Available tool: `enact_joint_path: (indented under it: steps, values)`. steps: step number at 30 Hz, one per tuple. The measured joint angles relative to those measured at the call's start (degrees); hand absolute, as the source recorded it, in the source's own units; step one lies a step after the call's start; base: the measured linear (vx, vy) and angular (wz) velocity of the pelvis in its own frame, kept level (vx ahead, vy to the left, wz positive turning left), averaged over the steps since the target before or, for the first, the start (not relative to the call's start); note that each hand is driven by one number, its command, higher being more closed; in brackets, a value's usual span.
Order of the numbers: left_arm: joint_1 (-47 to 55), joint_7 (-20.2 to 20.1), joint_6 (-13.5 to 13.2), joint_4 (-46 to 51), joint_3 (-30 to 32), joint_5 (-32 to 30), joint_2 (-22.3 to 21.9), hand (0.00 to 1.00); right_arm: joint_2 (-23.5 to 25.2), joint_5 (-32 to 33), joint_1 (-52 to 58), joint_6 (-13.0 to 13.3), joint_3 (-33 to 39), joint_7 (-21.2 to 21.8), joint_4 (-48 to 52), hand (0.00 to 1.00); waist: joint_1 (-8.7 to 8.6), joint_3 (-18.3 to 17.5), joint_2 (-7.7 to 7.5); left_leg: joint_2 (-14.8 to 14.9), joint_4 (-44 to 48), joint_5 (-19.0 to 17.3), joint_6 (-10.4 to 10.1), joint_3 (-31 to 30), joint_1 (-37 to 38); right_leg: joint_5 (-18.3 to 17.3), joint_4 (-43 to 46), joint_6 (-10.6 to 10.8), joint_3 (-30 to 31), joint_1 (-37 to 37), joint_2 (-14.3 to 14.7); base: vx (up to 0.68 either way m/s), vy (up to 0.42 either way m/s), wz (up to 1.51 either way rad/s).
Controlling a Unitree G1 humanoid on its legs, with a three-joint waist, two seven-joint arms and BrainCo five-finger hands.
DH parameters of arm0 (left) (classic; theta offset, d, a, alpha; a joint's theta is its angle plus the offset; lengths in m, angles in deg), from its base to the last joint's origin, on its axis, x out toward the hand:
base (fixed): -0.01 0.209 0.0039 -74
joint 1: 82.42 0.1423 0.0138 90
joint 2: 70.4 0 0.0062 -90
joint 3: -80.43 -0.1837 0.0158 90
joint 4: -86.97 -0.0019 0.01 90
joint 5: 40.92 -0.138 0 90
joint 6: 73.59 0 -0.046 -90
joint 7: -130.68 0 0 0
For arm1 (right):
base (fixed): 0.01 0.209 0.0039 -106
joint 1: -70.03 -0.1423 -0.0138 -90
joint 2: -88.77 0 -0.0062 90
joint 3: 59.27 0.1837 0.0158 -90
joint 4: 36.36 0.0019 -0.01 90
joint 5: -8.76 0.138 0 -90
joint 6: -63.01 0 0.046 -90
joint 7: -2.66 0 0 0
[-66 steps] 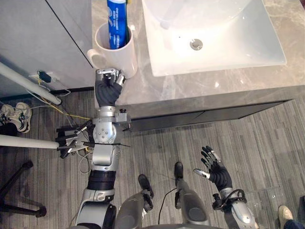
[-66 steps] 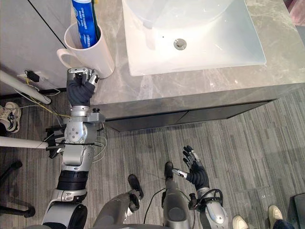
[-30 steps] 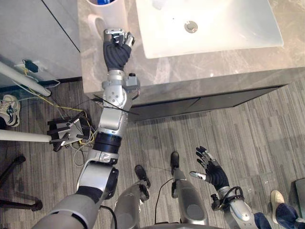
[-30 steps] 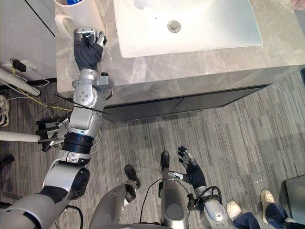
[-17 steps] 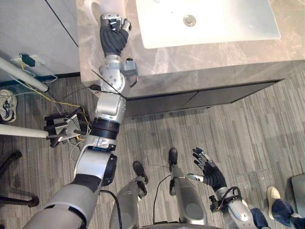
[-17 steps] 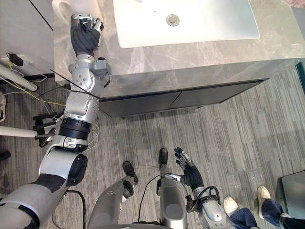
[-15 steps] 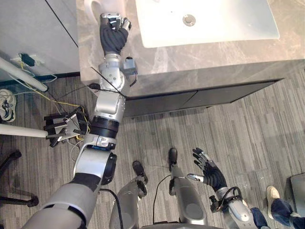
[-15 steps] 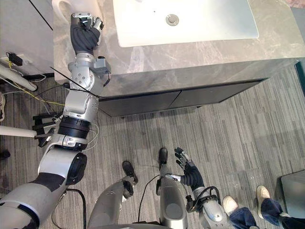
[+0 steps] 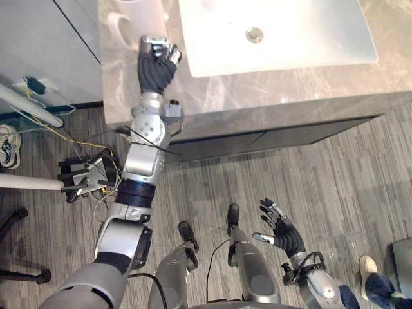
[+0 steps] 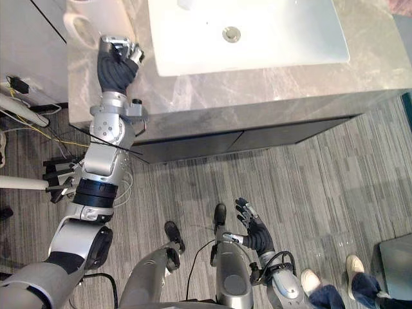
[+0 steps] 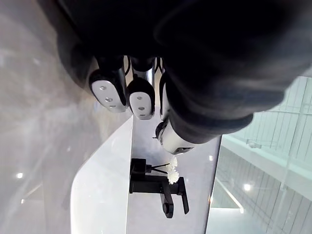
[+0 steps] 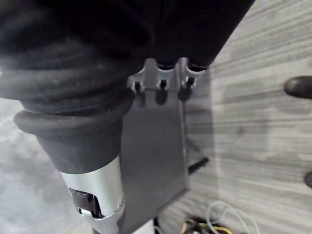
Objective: Organize washtable
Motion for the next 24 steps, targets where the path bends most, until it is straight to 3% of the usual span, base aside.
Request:
enact_joint_path:
  steps: [12,24]
  values:
    - [6.33,-3.75,1.36,6.51,0.04,1.46,-0.14,1.00,0.02,-0.03,0.28,-0.17,3.85,1.17,-0.16,0.00,0.06,-5.20,3.99,-0.72,-2.51,0.46,0.46,-1.13,2.88,-1.98,1.34,0.39,-1.53,1.79,-0.34,0.02,0.014,0.05]
    - [5.83,-4.91,1.27,9.14,-0.34,2.42,0.94,1.00,1.23,-0.14,0.48,-0.17,3.87,2.19,-0.52,0.00,-0.04,-7.37,4.68,-1.60,-6.33,2.32,0.57,-2.47,5.11,-2.56,1.27,0.21,-2.97,2.99,-0.57,0.02,0.002,0.05]
